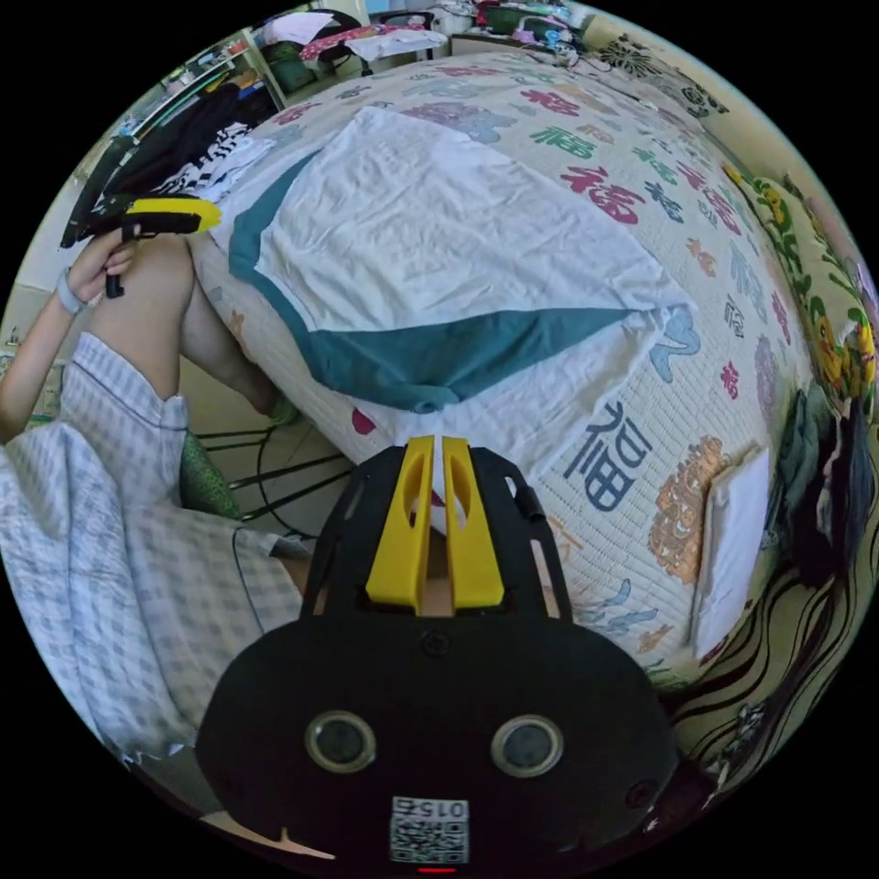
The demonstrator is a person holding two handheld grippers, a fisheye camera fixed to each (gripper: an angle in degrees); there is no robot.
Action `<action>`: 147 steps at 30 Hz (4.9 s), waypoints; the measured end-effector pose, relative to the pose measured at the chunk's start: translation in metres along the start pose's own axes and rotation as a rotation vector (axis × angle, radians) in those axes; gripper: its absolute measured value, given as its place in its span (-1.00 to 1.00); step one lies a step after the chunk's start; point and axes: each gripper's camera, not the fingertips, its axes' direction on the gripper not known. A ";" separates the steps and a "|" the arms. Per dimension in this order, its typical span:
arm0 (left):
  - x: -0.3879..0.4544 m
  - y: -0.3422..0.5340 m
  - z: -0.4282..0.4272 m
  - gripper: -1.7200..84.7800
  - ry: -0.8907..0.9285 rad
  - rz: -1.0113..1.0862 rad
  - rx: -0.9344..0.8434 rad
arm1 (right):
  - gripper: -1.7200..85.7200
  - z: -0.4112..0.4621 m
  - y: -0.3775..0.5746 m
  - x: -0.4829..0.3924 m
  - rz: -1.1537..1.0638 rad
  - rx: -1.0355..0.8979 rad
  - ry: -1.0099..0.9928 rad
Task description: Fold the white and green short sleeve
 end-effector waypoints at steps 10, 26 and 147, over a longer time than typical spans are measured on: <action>-0.017 -0.007 -0.011 -0.86 0.193 -0.106 0.012 | -0.98 -0.007 0.009 0.023 0.129 0.145 -0.210; -0.208 -0.037 -0.103 -0.79 0.278 -0.377 0.217 | -0.79 -0.027 0.116 0.273 0.665 0.491 -0.555; 0.510 0.166 0.055 -0.83 0.212 0.623 0.279 | -0.84 0.144 -0.176 0.383 0.478 0.362 -0.545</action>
